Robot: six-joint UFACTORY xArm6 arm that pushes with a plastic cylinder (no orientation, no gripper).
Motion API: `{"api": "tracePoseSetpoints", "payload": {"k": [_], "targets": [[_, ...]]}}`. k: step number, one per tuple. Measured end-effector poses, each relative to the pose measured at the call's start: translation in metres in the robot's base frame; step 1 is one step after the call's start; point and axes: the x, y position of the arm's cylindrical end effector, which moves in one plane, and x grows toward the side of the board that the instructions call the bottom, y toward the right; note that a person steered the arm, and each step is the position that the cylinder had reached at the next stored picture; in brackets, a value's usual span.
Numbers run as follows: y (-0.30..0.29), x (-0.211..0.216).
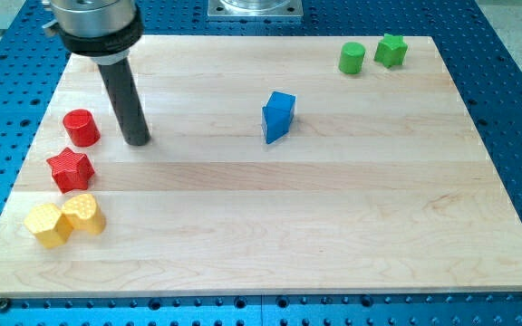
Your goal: Push the red star into the hexagon
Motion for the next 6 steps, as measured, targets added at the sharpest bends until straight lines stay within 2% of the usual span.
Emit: {"api": "tracePoseSetpoints", "payload": {"k": [2,3,5,6], "targets": [[-0.032,0.059],[-0.024,0.109],[-0.021,0.061],[-0.044,0.042]]}}
